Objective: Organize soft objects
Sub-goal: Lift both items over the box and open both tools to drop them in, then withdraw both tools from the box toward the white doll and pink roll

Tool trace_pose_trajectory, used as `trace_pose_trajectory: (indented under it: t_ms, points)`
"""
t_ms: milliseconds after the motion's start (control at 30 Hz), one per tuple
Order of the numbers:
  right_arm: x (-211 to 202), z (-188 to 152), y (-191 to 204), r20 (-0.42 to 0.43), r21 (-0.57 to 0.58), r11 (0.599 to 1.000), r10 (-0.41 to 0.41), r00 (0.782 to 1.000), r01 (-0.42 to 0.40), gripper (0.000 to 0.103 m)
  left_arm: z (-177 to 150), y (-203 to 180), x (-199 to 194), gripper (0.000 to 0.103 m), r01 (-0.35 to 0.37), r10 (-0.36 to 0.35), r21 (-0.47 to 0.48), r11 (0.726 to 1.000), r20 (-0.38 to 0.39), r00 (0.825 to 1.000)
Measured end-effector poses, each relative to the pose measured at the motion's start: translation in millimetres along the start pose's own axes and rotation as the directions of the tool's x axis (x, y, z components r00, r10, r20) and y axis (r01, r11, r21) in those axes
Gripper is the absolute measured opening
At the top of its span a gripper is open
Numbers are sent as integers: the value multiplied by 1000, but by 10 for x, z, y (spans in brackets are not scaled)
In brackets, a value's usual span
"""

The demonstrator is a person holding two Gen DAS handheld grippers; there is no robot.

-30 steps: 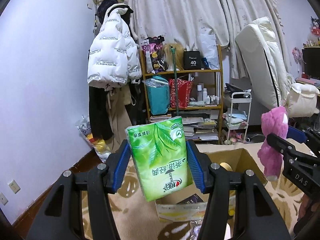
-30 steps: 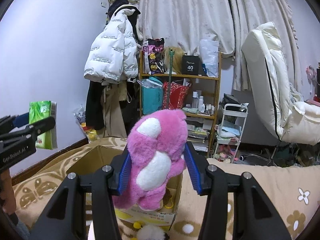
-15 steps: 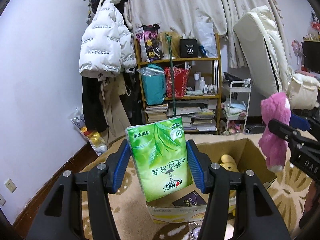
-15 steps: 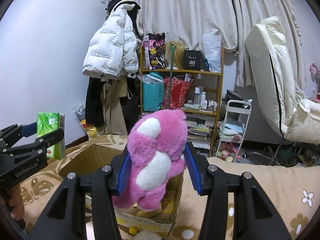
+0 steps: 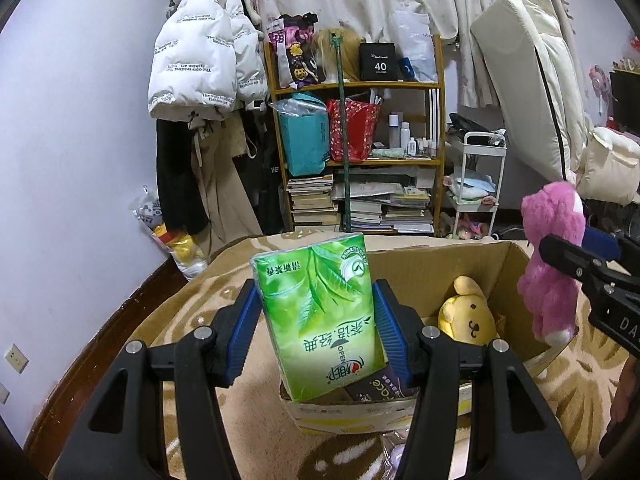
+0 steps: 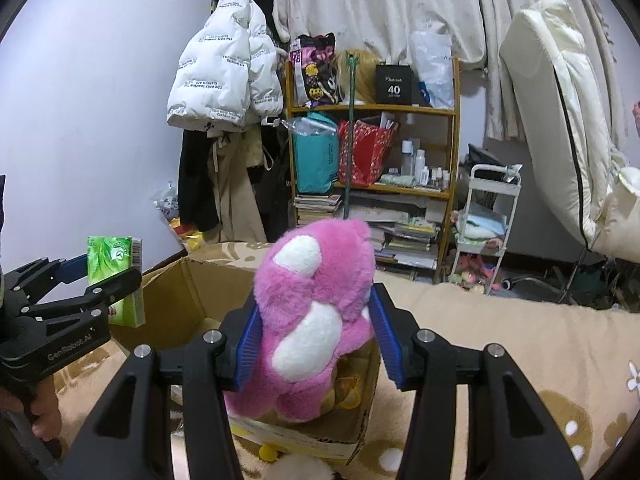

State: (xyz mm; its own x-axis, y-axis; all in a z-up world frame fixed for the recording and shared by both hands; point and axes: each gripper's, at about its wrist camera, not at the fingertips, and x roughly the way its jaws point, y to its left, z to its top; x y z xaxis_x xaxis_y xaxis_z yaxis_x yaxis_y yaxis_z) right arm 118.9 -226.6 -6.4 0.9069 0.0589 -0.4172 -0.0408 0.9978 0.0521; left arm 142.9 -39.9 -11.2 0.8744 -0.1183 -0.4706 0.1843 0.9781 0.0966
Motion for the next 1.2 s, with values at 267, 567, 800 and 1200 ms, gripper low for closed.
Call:
trace_pose_trajectory:
  t_ms: [267, 567, 800, 1200]
  points:
    - [26, -60, 45, -25, -22, 1000, 17, 1000, -18, 55, -34, -13, 79, 56, -1, 1, 3, 1000, -31, 1000]
    - [57, -108, 41, -53, -18, 999, 34, 998, -35, 55, -78, -36, 177, 58, -4, 5, 22, 1000, -71, 997]
    - [66, -129, 41, -65, -7, 999, 41, 997, -41, 66, -94, -41, 196, 65, 3, -1, 21, 1000, -85, 996]
    - [-5, -99, -5, -37, 20, 999, 29, 999, -29, 89, -114, -103, 116, 80, 2, 3, 68, 998, -77, 997]
